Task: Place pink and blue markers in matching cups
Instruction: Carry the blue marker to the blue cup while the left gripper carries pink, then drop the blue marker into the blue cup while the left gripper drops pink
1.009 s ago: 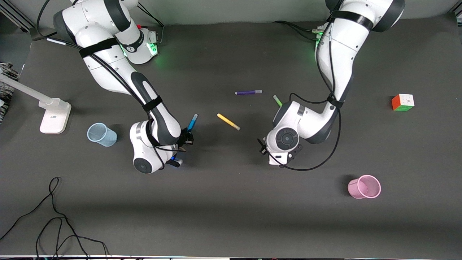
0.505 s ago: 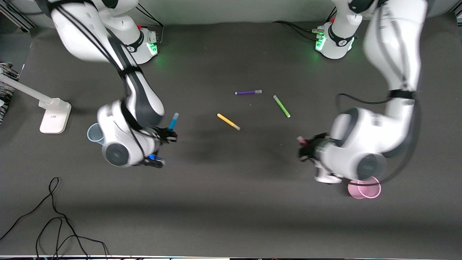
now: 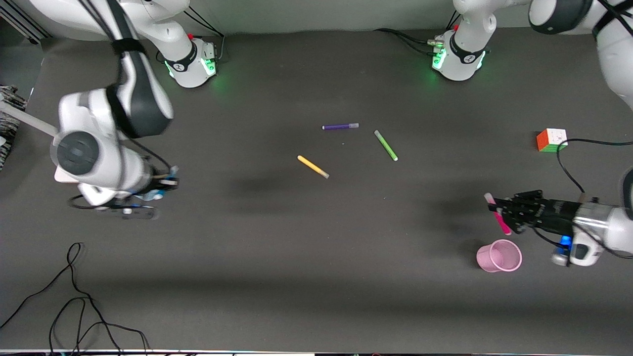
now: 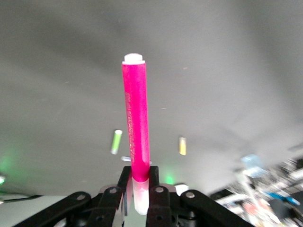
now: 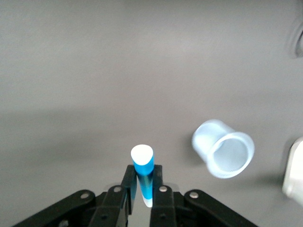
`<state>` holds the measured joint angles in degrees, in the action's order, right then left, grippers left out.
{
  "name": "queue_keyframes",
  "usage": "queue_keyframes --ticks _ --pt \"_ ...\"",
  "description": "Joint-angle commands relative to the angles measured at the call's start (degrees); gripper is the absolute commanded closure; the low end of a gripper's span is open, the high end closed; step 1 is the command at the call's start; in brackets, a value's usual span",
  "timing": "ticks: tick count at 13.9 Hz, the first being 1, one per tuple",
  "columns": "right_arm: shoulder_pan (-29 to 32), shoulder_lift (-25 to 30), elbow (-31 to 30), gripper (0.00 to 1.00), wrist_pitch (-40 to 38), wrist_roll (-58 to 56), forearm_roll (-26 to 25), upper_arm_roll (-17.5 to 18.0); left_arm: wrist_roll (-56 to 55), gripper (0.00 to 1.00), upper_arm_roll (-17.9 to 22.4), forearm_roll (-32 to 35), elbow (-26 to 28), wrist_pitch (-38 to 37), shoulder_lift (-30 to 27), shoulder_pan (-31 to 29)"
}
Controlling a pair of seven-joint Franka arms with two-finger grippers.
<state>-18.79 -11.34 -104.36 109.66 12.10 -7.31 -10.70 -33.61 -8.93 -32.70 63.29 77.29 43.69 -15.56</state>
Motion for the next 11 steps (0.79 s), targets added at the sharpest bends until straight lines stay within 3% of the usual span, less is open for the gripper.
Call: queue_keyframes --ticks 1,3,7,11 --pt "-0.54 11.86 -16.99 1.00 15.19 -10.05 -6.90 -5.10 1.01 1.00 -2.22 -8.04 -5.46 -1.52 7.53 -5.78" --pt "-0.72 15.80 -24.18 1.00 24.84 -16.73 -7.37 -9.50 1.01 1.00 -3.89 -9.74 -5.55 -1.18 9.64 -8.26" --pt "-0.72 16.70 -37.98 1.00 44.54 -19.57 -7.46 -15.13 6.09 1.00 -3.81 -9.84 -5.64 -0.21 11.41 -8.97" --pt "-0.72 16.62 -42.76 1.00 50.56 -19.57 -7.63 -17.69 10.39 1.00 -3.64 -9.84 -5.55 1.29 12.55 -9.05"
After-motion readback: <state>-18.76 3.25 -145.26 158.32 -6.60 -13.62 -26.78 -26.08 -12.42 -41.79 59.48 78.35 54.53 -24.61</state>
